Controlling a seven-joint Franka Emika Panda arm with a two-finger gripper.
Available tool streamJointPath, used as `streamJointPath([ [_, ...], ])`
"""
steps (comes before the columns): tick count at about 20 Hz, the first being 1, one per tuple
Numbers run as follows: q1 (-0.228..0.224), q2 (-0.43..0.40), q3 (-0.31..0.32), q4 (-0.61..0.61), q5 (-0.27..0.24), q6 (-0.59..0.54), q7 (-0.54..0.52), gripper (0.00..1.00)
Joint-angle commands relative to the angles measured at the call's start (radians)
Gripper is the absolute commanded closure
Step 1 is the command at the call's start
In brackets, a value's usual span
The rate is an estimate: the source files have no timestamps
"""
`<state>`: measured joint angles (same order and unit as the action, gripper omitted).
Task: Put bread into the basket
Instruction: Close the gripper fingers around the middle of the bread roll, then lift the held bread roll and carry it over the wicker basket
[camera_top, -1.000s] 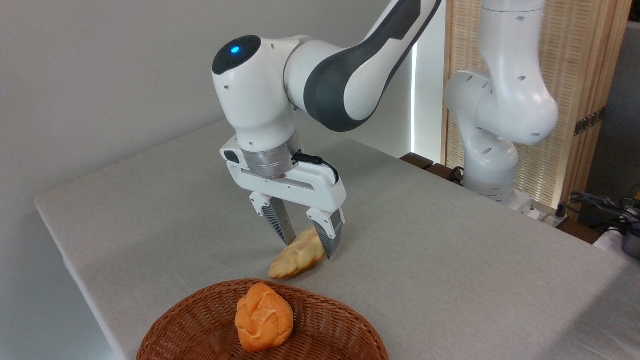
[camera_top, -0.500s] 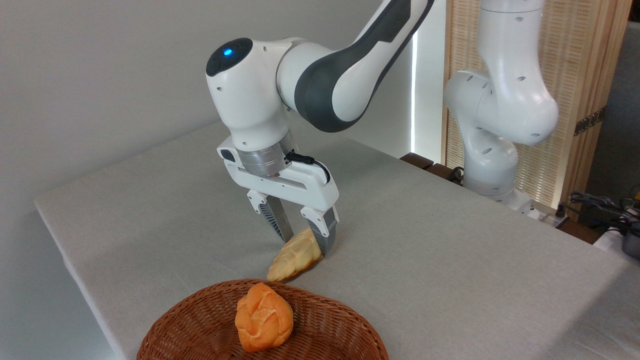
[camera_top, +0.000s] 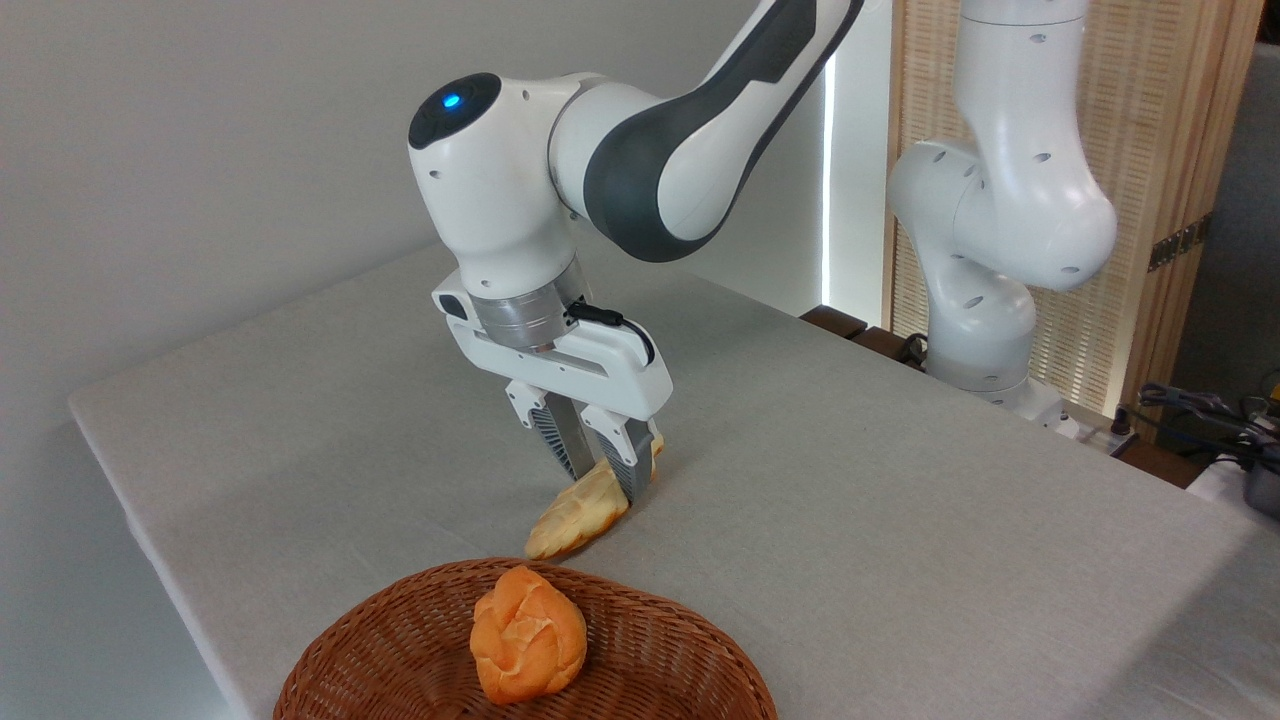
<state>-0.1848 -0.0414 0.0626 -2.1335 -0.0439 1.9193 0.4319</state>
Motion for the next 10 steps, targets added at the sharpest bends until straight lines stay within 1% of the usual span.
streamJointPath([
  [1,0.001,0.005,0.0,0.011,0.003,0.006,0.022,0.6],
  [10,0.002,0.0,0.002,0.032,0.004,-0.008,0.044,0.61],
])
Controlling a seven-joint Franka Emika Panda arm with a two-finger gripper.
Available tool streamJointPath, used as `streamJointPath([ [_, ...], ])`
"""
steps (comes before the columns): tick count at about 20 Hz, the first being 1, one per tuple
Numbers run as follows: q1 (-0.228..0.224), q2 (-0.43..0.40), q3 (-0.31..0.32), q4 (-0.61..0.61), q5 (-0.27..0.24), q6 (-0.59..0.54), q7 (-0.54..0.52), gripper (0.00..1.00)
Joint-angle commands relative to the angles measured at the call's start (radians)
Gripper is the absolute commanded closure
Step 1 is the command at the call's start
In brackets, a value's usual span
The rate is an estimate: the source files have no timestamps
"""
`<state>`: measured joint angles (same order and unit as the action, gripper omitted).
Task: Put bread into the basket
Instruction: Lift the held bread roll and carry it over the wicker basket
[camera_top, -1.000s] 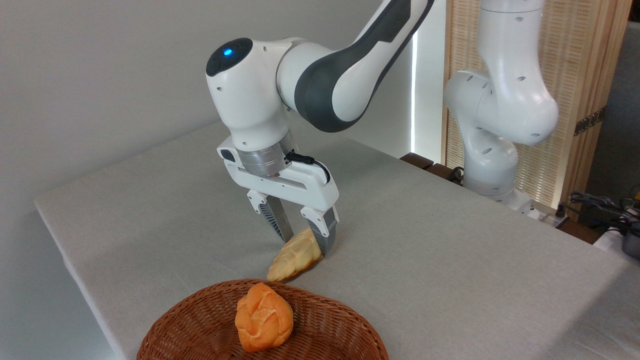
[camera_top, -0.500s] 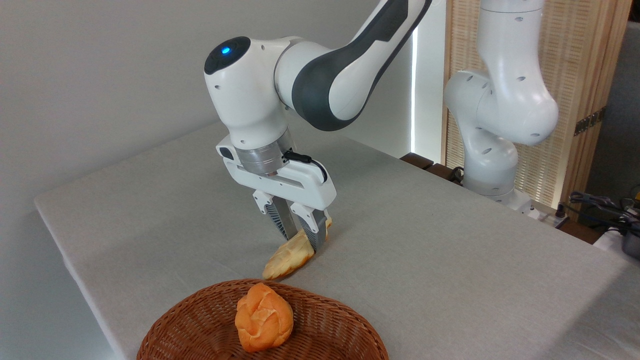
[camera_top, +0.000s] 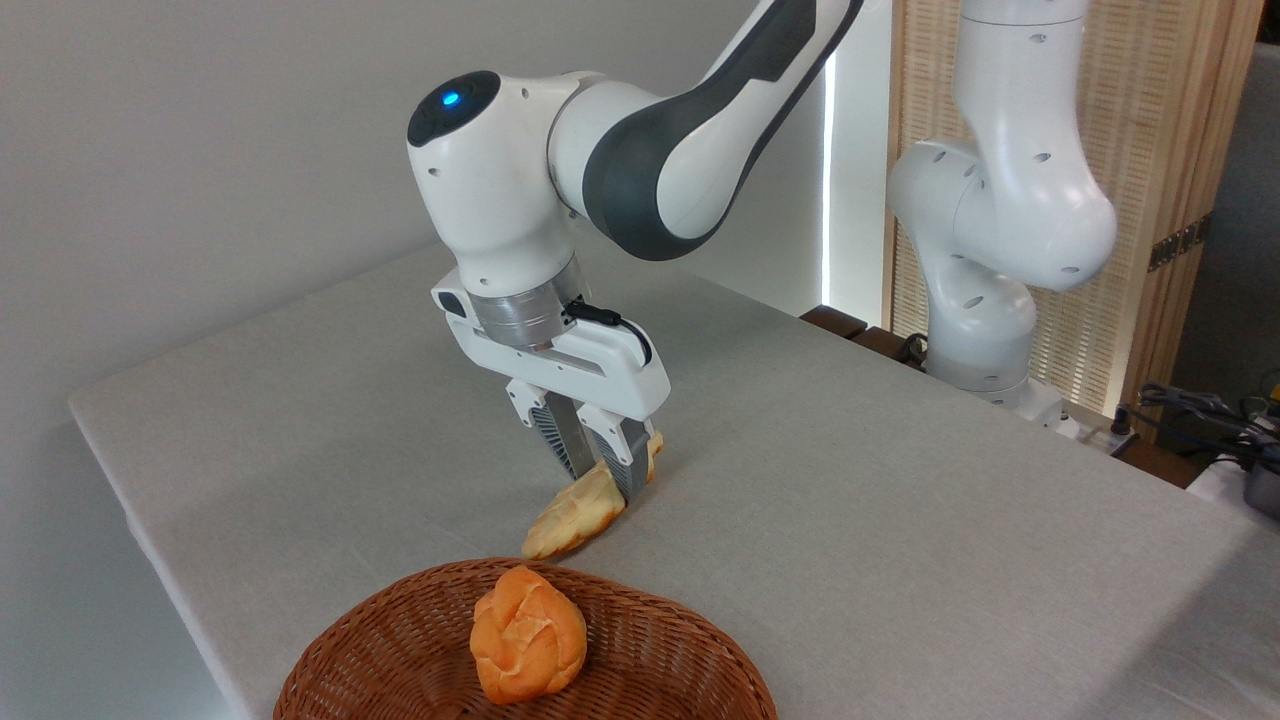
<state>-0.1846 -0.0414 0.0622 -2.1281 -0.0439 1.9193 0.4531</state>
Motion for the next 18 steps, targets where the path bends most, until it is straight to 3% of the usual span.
streamJointPath([
  [1,0.002,0.0,0.002,0.03,0.004,-0.008,0.024,0.65],
  [5,0.004,-0.008,0.007,0.036,0.004,-0.014,0.05,0.71],
  [10,0.004,-0.014,0.004,0.051,0.002,-0.025,0.05,0.71],
  [18,0.005,-0.014,0.011,0.189,-0.004,-0.111,0.095,0.71],
])
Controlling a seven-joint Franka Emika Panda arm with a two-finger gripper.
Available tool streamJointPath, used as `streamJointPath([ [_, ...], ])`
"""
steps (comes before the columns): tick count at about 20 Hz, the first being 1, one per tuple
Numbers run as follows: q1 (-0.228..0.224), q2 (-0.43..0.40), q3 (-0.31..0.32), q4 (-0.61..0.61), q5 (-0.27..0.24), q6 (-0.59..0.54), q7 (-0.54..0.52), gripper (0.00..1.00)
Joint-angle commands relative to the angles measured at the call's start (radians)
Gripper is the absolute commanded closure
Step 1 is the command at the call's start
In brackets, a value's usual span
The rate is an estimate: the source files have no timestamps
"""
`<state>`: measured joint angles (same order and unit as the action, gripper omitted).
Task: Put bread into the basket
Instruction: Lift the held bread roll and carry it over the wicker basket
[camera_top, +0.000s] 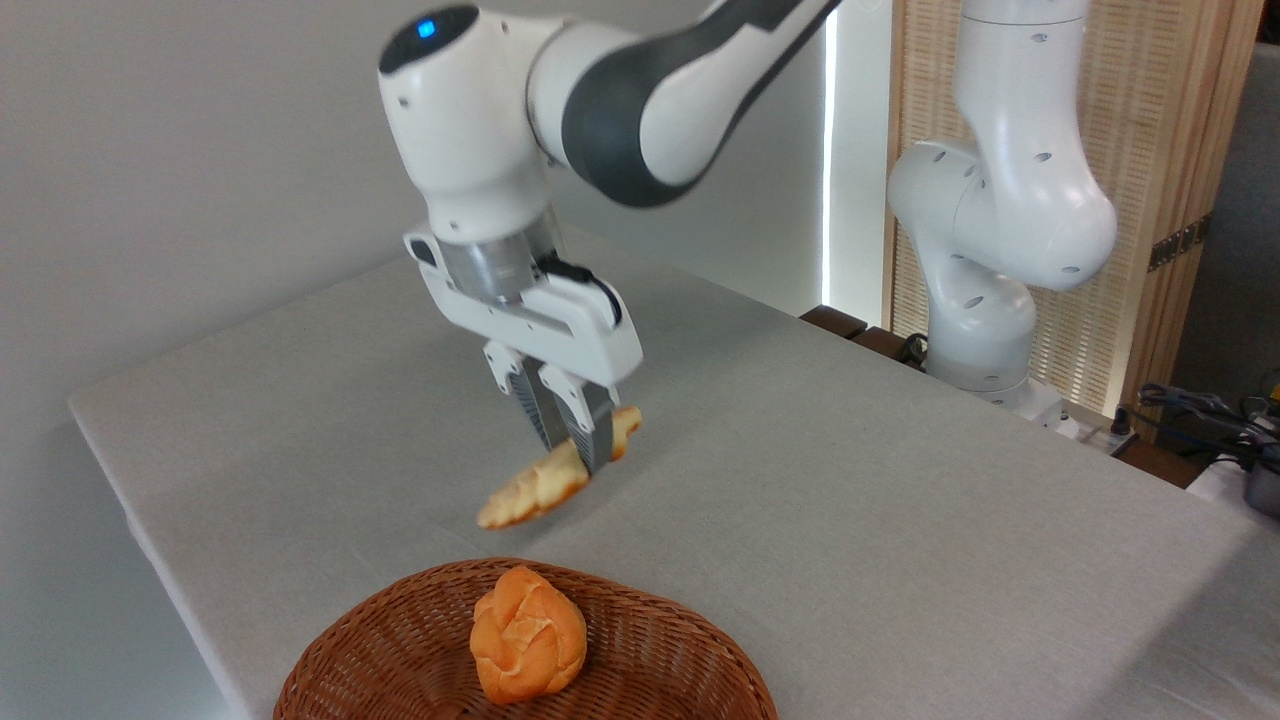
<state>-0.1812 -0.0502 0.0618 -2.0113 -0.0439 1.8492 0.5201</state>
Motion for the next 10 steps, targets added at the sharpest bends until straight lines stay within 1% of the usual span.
streamJointPath([
  [1,0.006,-0.003,0.013,0.092,-0.008,-0.039,0.035,0.7],
  [4,0.009,0.001,0.016,0.112,0.001,-0.018,0.043,0.67],
  [6,0.009,0.006,0.055,0.132,0.001,0.031,0.043,0.64],
  [9,0.011,0.007,0.102,0.158,-0.004,0.053,0.044,0.63],
  [10,0.009,0.009,0.119,0.163,0.001,0.077,0.044,0.6],
])
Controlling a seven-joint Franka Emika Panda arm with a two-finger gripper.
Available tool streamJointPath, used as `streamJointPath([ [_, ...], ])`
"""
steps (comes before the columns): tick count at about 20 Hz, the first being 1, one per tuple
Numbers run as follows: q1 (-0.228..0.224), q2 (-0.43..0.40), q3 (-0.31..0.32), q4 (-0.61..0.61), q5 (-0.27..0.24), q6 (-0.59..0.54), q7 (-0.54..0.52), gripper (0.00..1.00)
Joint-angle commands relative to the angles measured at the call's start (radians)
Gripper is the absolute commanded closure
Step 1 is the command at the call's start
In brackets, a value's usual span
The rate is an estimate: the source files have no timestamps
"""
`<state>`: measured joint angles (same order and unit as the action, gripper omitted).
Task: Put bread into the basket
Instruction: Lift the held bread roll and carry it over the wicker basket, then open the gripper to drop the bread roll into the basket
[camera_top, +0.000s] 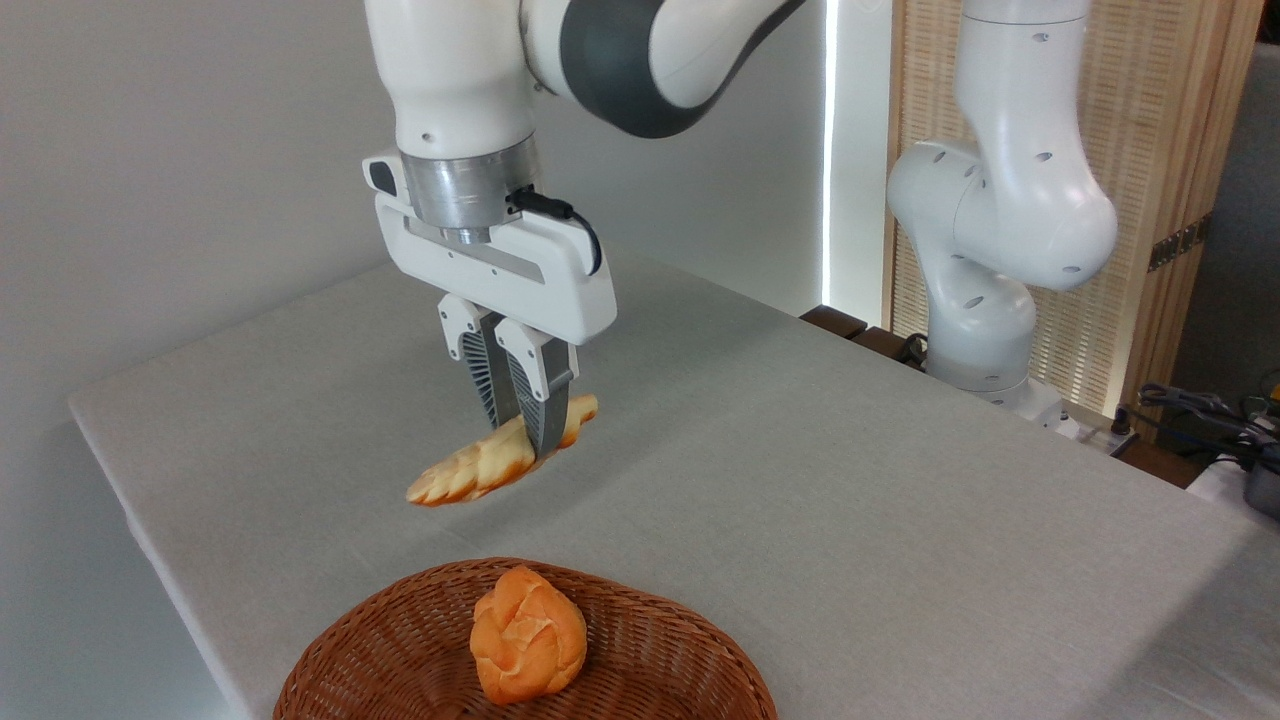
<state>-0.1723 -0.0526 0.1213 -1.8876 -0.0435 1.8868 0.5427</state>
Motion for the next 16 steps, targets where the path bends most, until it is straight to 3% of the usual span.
streamJointPath([
  [1,0.001,0.013,0.063,0.039,0.004,0.06,0.022,0.55],
  [2,0.002,0.022,0.064,0.038,0.005,0.105,0.022,0.36],
  [3,0.002,0.025,0.067,0.038,0.004,0.129,0.02,0.24],
  [4,0.002,0.028,0.089,0.038,0.004,0.173,0.02,0.0],
  [16,0.002,0.043,0.12,0.038,0.004,0.282,0.019,0.0],
])
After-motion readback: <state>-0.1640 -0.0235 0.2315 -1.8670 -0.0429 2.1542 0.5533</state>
